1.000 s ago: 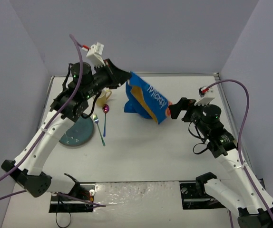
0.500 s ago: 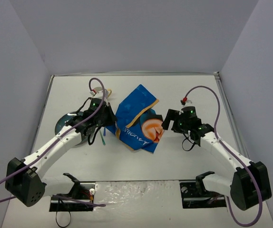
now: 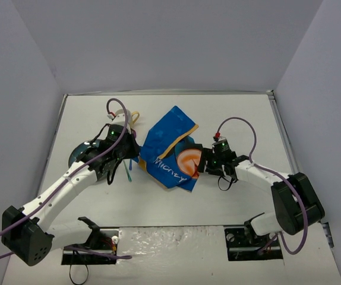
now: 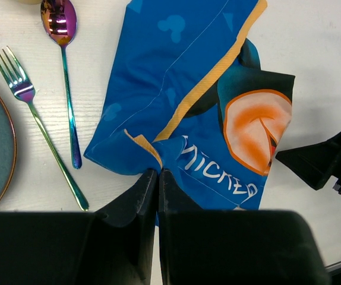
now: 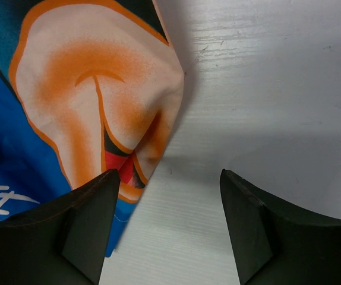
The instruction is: Set the dinner table for one person
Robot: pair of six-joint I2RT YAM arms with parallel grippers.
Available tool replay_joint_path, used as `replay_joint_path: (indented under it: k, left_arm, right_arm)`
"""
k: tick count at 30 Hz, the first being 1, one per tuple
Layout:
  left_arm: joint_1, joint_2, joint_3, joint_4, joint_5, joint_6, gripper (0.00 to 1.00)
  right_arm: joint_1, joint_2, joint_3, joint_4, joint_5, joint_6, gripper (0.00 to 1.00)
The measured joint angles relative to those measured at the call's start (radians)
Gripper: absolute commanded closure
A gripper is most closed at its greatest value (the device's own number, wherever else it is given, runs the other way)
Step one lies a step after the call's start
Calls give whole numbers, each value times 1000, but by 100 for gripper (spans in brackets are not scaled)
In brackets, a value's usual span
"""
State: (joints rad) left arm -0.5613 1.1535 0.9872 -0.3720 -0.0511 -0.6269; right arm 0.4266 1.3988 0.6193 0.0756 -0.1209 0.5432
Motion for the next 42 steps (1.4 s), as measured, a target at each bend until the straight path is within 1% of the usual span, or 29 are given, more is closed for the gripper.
replay_joint_path:
  k: [2,5,9,14,18,22,28,33,35,38,39,41,42]
  left_arm:
    - [1,1,0,-1,-4,9,100]
    - [4,4,0,-6,-12,21,100]
    - [8,18,0,-11,-23,32,100]
    - [15,56,10,-20,-33,49,100]
    - [23,64,24,-23,-37,57,100]
    - [33,64,37,-21,-44,66,100]
    - [41,64,38,-23,-49,67,100]
    - [46,64,38,-23,-50,67,100]
    - [46,64,38,-23,-51,67,100]
    - [47,64,38,-24,-51,67,100]
    - [47,64,38,-25,-51,67,100]
    - [47,64,38,-30,-51,67,100]
    - [48,64,38,-32,-51,67,100]
  right_arm:
    - [3,14,0,8,1,2,45]
    - [21,15,0,13,3,-2,46]
    - [99,15,0,9,32,-5,45]
    - [209,20,30,-56,109,6,43]
    - [256,63,80,-100,177,15,43]
    - [299,101,96,-130,214,26,42]
    - [339,107,108,-152,219,40,41]
    - [366,129,132,-166,222,41,43]
    - [379,146,146,-171,228,41,47]
    - [392,183,181,-175,243,40,63]
    - [393,194,191,-177,251,40,71]
    - [393,209,204,-181,264,41,90]
    - [393,213,208,-183,272,44,96]
